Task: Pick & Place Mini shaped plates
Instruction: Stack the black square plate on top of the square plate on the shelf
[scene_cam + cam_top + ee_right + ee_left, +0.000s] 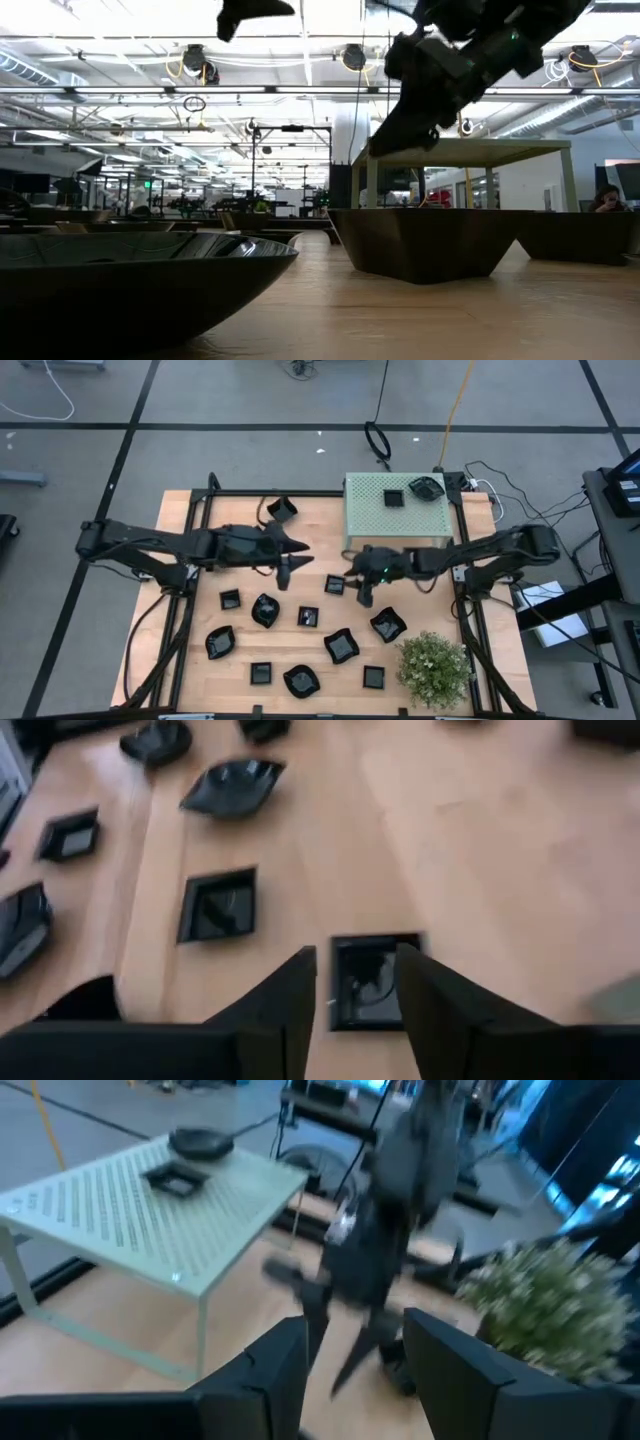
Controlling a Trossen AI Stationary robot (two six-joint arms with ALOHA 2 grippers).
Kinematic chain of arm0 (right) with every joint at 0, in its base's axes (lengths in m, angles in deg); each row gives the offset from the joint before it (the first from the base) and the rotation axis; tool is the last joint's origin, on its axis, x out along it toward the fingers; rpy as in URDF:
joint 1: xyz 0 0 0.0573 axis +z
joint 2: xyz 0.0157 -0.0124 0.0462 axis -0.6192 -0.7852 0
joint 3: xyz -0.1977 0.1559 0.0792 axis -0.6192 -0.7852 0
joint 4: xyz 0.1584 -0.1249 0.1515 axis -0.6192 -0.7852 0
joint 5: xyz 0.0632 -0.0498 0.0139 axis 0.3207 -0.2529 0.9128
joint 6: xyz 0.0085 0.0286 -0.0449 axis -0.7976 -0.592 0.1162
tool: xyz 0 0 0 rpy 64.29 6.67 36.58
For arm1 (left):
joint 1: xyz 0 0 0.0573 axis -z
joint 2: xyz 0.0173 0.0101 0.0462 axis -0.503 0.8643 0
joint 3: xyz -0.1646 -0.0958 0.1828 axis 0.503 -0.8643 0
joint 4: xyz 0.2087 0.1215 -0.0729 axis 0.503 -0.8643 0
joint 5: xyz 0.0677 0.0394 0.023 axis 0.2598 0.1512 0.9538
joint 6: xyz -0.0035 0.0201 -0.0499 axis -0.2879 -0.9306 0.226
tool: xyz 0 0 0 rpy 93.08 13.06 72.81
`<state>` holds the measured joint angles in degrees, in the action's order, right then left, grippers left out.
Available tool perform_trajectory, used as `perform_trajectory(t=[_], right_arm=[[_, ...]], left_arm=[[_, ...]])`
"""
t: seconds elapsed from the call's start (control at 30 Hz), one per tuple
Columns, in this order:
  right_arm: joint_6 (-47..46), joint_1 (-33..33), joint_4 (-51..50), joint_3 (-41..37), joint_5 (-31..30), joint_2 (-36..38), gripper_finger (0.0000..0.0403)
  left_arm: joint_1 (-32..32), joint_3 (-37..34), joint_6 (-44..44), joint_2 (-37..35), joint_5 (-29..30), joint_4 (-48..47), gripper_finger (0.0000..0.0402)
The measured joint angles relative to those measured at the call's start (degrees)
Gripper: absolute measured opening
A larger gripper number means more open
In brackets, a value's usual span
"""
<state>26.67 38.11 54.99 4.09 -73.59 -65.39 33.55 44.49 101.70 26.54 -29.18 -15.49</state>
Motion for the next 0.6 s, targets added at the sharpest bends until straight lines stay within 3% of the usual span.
perform_trajectory(t=[0.17, 0.3, 0.43, 0.6], right_arm=[[-0.68, 2.79, 1.74, 0.02, -5.40, -5.89, 0.0167], [2.32, 4.51, 5.22, 0.02, -5.81, -10.66, 0.0187], [7.98, 6.09, 13.33, 0.09, -6.08, -15.39, 0.0187], [8.86, 6.23, 19.02, 0.09, -11.12, -20.23, 0.0177]], left_arm=[[1.14, 0.00, 1.17, -4.04, -0.03, -1.65, 0.0170], [2.15, 0.00, 0.96, -6.34, -0.09, -2.09, 0.0170], [2.97, 0.00, 0.96, -7.67, -0.10, -2.24, 0.0170], [4.02, 0.00, 0.95, -7.84, -0.11, -2.22, 0.0170]])
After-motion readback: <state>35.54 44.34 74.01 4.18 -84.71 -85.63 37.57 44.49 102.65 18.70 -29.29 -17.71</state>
